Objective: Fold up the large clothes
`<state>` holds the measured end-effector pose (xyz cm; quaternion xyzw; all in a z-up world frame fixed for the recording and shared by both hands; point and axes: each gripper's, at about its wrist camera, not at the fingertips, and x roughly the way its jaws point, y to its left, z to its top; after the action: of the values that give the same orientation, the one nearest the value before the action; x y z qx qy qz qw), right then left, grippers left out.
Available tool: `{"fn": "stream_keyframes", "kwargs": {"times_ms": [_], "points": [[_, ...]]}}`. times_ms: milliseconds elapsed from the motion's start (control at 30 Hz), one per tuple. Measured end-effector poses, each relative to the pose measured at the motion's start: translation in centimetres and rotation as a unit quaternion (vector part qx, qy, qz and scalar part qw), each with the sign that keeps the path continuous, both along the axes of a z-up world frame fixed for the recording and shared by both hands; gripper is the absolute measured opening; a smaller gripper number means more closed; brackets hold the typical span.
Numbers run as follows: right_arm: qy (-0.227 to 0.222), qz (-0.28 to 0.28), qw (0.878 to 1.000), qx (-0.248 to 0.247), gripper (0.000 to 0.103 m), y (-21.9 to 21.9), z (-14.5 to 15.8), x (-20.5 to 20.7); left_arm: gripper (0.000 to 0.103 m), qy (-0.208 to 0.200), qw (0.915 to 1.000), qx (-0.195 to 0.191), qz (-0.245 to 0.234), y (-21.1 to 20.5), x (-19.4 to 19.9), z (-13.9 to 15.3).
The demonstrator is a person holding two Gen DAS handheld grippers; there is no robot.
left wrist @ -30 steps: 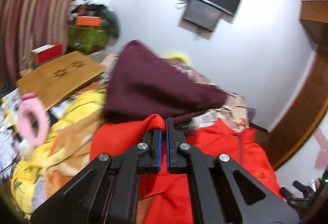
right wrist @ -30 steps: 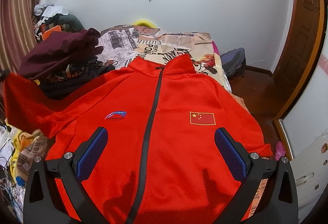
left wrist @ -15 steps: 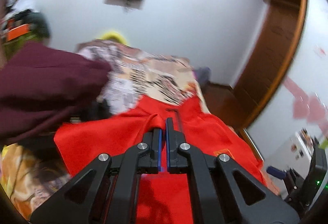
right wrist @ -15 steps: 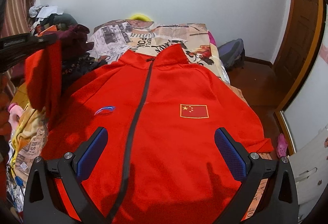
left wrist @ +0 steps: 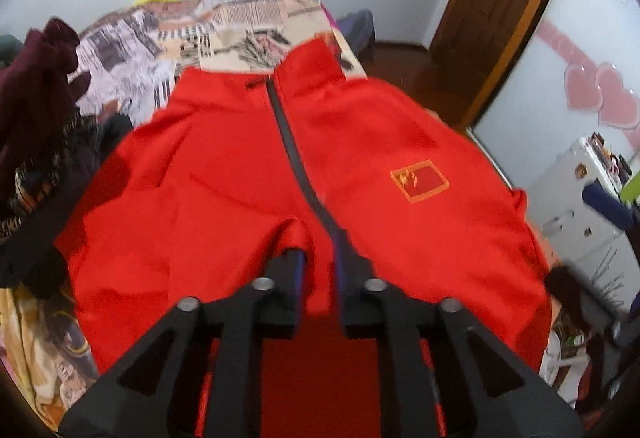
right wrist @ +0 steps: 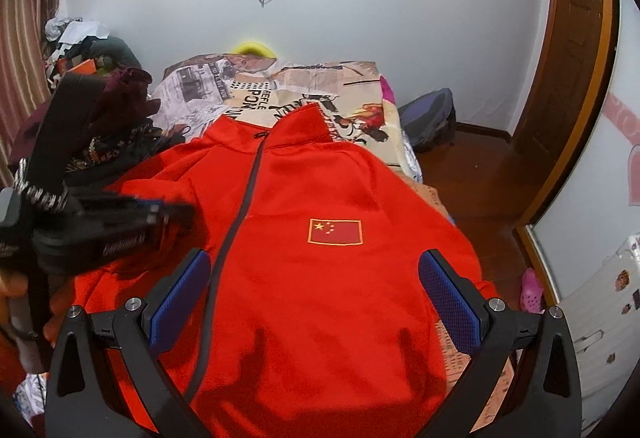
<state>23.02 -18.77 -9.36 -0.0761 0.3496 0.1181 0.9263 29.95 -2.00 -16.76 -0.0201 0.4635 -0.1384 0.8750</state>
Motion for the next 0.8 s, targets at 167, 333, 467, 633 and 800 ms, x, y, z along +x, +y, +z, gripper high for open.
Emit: {"fn": "stream_keyframes", "kwargs": {"times_ms": [167, 333, 467, 633, 800], "points": [[-0.001, 0.017, 1.000, -0.014, 0.103, 0.7, 0.3, 0.5, 0.052, -0.037, 0.9992, 0.013, 0.010, 1.7, -2.4, 2.0], [-0.010, 0.063, 0.998, -0.009, 0.103, 2.5, 1.7, 0.6, 0.059, -0.077, 0.9959, 0.021, 0.043, 5.7, -4.4, 5.0], [-0.010, 0.115, 0.993, 0.002, 0.103, 5.0, 2.6, 1.1, 0.070, -0.111, 0.9880, 0.058, 0.091, 9.3, -6.0, 6.6], [0.017, 0.166, 0.986, -0.001, 0.103, 8.9, 1.7, 1.7, 0.087, -0.123, 0.9778, 0.086, 0.147, 14.0, -8.1, 7.1], [0.080, 0.212, 0.974, -0.016, 0.103, 13.0, -1.6, 2.2, 0.087, -0.101, 0.9712, 0.096, 0.193, 18.0, -10.1, 5.7]]}}
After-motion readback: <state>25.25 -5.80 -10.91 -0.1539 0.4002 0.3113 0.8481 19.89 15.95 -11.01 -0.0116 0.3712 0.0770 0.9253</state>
